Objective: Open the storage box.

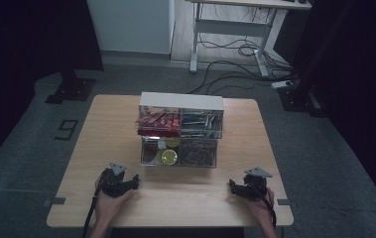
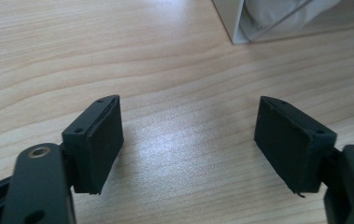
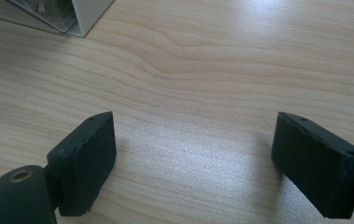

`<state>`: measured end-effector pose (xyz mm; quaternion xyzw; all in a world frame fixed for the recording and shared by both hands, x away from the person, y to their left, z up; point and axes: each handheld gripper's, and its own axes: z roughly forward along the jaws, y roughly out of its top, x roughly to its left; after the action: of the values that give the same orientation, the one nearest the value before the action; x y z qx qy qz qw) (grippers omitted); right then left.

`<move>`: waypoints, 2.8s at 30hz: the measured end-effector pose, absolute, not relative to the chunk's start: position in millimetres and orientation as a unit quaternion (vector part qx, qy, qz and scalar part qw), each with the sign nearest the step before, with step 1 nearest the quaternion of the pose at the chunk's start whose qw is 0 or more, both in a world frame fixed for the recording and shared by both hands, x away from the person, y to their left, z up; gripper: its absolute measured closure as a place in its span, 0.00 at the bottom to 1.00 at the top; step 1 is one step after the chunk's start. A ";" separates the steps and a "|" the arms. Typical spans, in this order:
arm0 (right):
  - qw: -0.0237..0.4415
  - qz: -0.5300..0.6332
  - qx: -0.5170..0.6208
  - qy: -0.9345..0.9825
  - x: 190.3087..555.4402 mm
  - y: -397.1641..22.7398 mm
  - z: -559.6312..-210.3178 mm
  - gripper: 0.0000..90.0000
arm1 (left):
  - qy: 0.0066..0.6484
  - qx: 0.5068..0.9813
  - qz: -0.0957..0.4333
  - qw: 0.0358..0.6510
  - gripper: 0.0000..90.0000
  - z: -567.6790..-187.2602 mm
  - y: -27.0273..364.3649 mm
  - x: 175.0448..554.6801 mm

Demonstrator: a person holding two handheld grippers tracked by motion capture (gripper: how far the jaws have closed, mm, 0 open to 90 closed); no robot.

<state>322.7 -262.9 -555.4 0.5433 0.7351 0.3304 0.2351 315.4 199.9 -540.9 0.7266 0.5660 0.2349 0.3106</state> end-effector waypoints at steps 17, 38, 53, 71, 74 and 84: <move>0.236 0.332 0.543 0.735 322.0 -263.9 -555.4 0.17 | 0.582 0.690 0.226 0.367 0.65 -514.7 214.5 301.1; 0.236 0.332 0.543 0.735 322.0 -263.9 -555.4 0.17 | 0.537 0.695 0.194 0.436 0.98 -488.8 219.7 282.9; 0.236 0.331 0.544 0.734 321.6 -264.0 -555.5 0.17 | 0.513 0.689 0.198 0.471 1.00 -465.5 216.7 274.7; 0.234 0.333 0.540 0.736 322.0 -265.4 -555.4 0.17 | 0.493 0.704 0.182 0.478 1.00 -431.7 195.7 298.5; 0.234 0.334 0.540 0.736 321.9 -265.4 -555.4 0.17 | 0.489 0.705 0.185 0.480 1.00 -423.1 195.6 300.5; 0.234 0.333 0.542 0.735 321.9 -265.5 -555.4 0.17 | 0.480 0.705 0.176 0.491 0.99 -405.3 195.1 304.2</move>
<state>321.9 -265.5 -555.4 0.5418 0.7352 0.3331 0.2343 304.2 195.1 -405.3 0.7053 0.4804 0.1761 0.4908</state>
